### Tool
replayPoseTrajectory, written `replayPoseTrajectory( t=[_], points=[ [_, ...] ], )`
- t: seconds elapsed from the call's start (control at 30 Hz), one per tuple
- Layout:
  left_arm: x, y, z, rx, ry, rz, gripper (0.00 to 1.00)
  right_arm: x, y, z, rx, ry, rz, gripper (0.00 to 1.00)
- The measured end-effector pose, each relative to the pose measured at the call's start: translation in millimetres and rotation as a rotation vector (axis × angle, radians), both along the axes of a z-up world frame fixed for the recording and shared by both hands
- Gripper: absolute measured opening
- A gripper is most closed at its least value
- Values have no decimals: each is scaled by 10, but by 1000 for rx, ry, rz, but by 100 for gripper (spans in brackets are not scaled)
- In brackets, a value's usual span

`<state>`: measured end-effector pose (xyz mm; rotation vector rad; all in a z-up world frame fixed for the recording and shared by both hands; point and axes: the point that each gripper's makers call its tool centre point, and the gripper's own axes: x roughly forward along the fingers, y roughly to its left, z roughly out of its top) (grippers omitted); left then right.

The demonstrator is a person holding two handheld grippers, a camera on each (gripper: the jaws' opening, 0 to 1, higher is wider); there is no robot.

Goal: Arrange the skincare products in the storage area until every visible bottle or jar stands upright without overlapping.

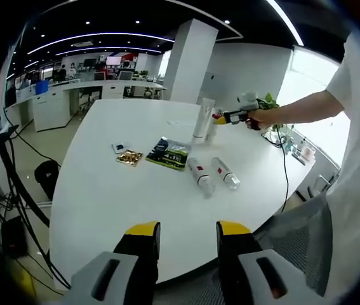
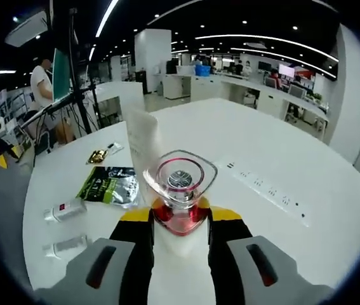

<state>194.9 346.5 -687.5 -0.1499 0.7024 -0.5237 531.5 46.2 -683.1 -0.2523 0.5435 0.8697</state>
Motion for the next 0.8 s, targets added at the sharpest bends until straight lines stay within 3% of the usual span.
replayPoseTrajectory(
  t=[0.27, 0.8],
  points=[
    [9, 7, 9, 1, -8, 5, 36, 83, 9, -31, -3, 4, -60, 30],
    [16, 21, 21, -2, -18, 11, 35, 89, 100, -42, -9, 6, -94, 31]
  ],
)
